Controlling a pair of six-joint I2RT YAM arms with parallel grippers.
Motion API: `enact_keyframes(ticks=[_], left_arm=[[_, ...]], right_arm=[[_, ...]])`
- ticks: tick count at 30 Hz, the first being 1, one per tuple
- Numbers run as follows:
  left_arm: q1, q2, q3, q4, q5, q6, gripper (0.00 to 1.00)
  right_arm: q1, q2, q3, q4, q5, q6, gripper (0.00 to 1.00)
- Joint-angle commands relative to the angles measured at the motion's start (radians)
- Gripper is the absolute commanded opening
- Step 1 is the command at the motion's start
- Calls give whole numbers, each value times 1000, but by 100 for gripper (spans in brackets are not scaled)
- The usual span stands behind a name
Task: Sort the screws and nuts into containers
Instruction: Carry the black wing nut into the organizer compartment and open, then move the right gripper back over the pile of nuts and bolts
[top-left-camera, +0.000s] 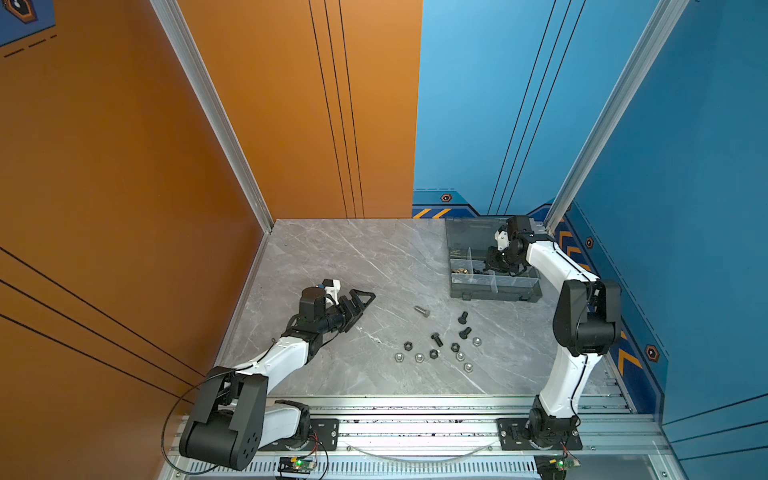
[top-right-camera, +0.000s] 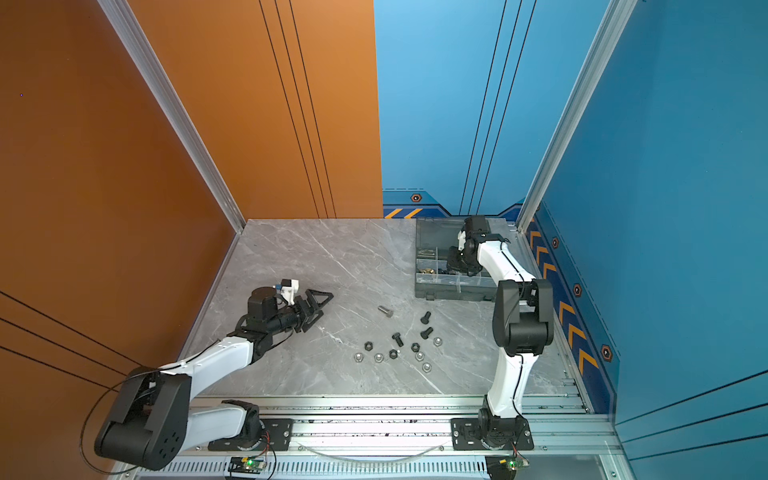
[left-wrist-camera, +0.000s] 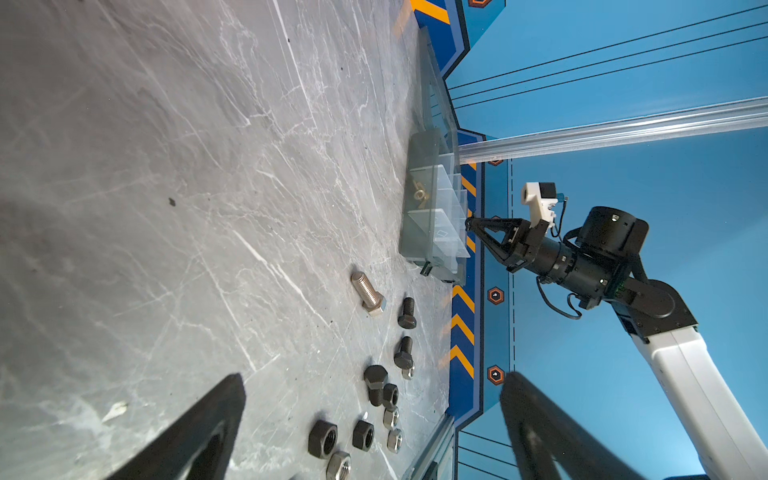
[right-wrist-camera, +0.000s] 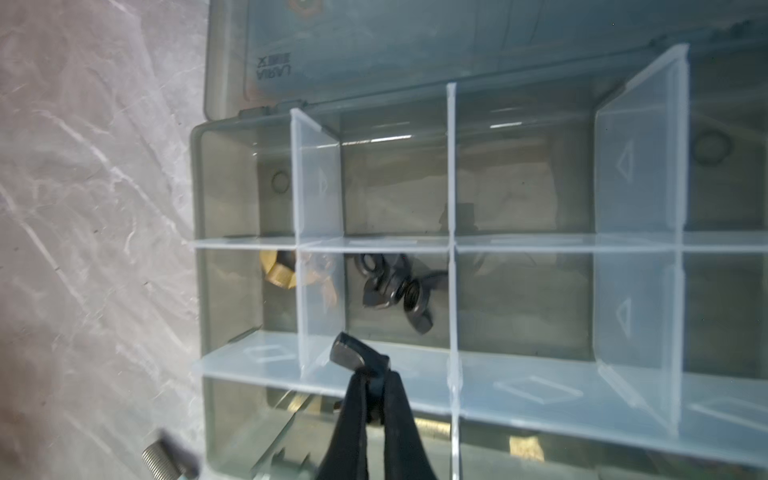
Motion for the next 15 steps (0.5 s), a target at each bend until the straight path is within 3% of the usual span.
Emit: enact_keyframes(ticks=[1,10,13,15], left_arm=[[-11,0,20,17,4,-5,98],[-14,5,25,17,6,-5,98],[-13,5,25,17,6,-5,98],[-13,6,22,16,5,-4,97]], right_arm=[[2,29,36,-21,43,-12,0],[12,70,61,-35,60,-21,4],[15,73,73,-45,67,-23,13],[17,72,82,-52,79,-25,27]])
